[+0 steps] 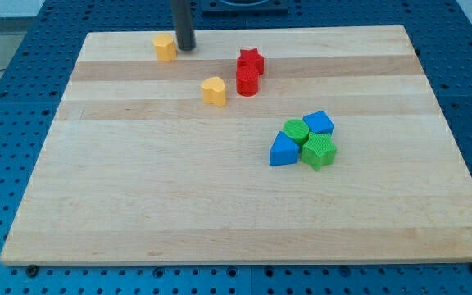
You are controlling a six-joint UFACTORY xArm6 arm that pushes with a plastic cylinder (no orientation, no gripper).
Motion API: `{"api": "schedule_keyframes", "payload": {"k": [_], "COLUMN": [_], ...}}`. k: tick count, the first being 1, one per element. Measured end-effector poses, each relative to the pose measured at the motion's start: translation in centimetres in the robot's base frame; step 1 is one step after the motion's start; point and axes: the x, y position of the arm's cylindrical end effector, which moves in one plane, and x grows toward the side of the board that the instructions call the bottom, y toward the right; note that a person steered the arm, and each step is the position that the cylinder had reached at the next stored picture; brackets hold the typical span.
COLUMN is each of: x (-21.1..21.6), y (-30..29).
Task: Move red star right to the red circle
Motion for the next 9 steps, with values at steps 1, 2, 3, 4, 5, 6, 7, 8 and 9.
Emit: {"api": "schedule_keyframes", "payload": {"k": [1,2,3,4,5,6,7,8,9], "x": [0.0,0.0,1.2,1.4,3.3,6.8,4.5,1.3,-1.6], "y": [-3.3,-2.9,-0.3,-3.1,-2.7,8.3,16.6,20.4,24.1]}}
